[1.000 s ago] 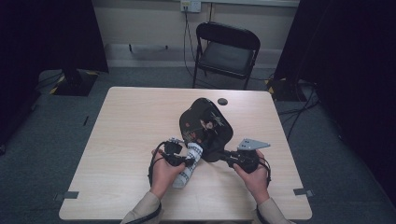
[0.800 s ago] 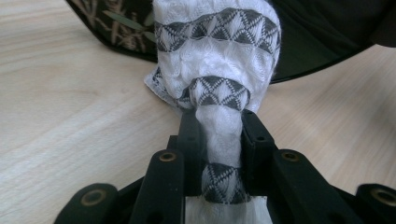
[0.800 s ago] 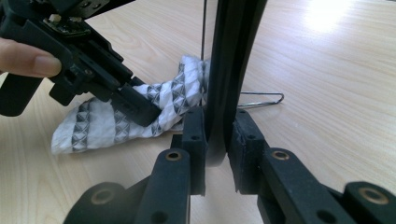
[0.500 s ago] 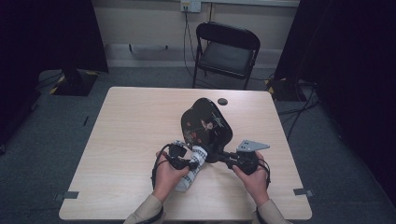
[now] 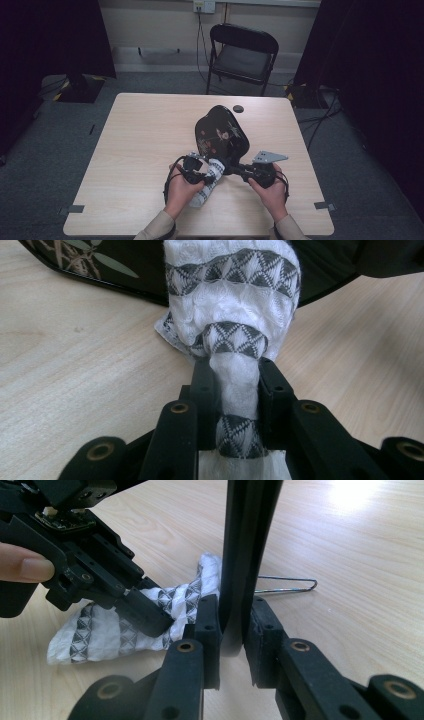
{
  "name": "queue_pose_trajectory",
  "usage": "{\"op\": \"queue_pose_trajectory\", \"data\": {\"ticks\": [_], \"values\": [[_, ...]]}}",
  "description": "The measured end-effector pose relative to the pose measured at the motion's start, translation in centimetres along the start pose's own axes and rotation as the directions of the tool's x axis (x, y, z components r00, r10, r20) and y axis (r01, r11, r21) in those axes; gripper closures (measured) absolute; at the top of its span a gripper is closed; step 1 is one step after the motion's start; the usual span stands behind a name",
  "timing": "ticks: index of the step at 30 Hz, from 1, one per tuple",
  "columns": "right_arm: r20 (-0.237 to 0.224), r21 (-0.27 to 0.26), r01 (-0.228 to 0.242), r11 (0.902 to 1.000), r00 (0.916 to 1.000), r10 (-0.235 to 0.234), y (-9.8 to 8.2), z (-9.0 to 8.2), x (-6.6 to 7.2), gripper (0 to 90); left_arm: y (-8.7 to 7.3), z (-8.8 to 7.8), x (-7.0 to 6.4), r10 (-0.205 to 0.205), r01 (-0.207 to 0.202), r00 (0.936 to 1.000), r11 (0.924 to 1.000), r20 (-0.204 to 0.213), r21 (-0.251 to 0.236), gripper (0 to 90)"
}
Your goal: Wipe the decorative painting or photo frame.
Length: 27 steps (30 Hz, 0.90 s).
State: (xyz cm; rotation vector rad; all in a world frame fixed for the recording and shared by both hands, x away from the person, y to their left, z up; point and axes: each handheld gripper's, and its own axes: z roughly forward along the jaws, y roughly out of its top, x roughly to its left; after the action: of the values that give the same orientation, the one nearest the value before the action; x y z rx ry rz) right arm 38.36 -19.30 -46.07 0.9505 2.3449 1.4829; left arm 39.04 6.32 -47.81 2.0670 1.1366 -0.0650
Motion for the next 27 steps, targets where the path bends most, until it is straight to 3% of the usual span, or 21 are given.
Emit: {"op": "queue_pose_trajectory", "data": {"ticks": [10,16,24,27], "values": [[-0.004,0.010,-0.004,0.9999,1.0000,0.004,-0.2,0.0,0.1,77.8,-0.6,-0.2,-0.7,0.043,-0.043,0.9986,0.9990,0.030,0.008,73.6],[0.004,0.019,-0.006,0.9998,1.0000,0.006,-0.5,0.2,-0.1,68.1,-1.2,-1.6,-0.3,0.049,-0.049,0.9983,0.9987,0.032,-0.013,73.6],[0.033,0.017,-0.016,0.9997,0.9993,0.015,-0.7,-0.3,-0.5,47.9,-1.8,-4.3,1.9,0.027,-0.028,0.9991,0.9990,-0.032,-0.034,73.5],[0.047,0.028,-0.010,0.9996,0.9988,0.009,-0.8,-0.3,-0.6,42.1,-2.1,-5.0,3.0,0.015,-0.019,0.9961,0.9991,-0.087,-0.038,73.4]]}}
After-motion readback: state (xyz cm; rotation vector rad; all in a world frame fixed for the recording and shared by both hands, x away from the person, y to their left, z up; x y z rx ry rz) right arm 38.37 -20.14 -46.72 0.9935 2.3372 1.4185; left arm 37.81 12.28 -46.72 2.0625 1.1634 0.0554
